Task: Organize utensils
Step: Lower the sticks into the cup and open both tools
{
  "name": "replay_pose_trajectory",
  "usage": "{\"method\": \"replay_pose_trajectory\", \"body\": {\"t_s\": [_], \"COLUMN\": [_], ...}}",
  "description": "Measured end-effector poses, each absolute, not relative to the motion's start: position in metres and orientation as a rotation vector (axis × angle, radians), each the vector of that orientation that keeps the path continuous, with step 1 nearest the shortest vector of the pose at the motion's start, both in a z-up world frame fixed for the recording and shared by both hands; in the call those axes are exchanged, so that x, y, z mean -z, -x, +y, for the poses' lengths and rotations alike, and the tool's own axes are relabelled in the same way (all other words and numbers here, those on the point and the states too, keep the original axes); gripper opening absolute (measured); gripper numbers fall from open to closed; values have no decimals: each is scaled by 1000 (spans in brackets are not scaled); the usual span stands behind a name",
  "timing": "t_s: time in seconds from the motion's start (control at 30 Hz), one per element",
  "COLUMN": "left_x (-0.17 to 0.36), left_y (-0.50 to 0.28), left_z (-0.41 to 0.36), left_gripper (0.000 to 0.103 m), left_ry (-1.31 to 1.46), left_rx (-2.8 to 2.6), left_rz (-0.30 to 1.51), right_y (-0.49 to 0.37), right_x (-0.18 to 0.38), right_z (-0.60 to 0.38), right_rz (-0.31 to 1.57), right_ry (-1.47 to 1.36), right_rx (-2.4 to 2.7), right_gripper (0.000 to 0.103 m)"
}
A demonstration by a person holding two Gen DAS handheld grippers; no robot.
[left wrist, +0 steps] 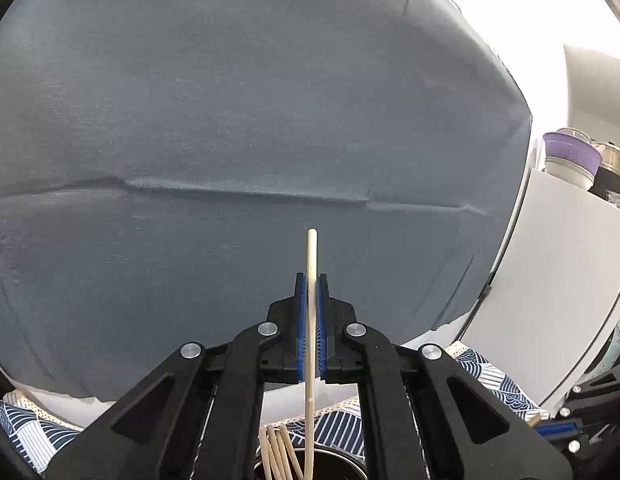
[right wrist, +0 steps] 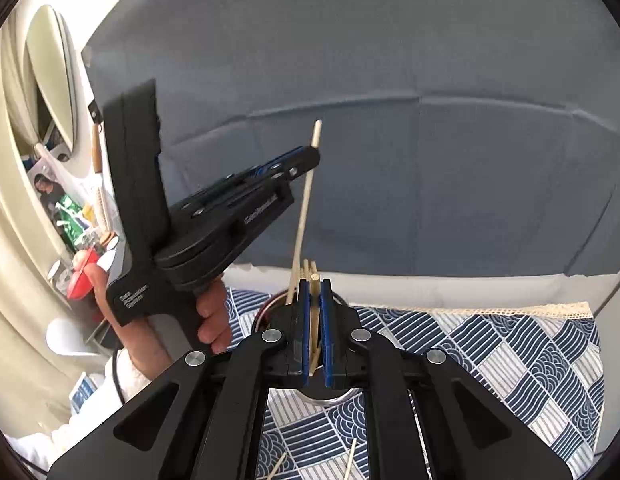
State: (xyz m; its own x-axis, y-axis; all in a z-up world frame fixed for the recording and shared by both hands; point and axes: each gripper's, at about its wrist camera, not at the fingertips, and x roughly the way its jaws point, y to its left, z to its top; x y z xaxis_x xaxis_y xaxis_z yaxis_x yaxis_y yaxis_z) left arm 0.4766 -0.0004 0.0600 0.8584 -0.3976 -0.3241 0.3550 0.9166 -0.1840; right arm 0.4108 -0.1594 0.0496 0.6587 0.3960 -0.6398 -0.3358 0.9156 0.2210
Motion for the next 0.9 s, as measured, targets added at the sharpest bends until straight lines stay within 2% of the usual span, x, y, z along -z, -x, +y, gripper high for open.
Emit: {"method": "replay_pose_trajectory", "body": {"t_s": [0.57, 0.9], "left_x": [-13, 1], "left_y": [-470, -425], "left_z": [16, 24], "left_gripper": [5, 5], "left_ry": [140, 113], "left_rx": [406, 404], "left_rz": [433, 500], "right_y": [-424, -430], "right_x": [-6, 2], "right_z": [-162, -162], "right_rz": [833, 848], "right_ry": [-132, -112], "right_rx": [-438, -426], "right_gripper": [5, 5]}}
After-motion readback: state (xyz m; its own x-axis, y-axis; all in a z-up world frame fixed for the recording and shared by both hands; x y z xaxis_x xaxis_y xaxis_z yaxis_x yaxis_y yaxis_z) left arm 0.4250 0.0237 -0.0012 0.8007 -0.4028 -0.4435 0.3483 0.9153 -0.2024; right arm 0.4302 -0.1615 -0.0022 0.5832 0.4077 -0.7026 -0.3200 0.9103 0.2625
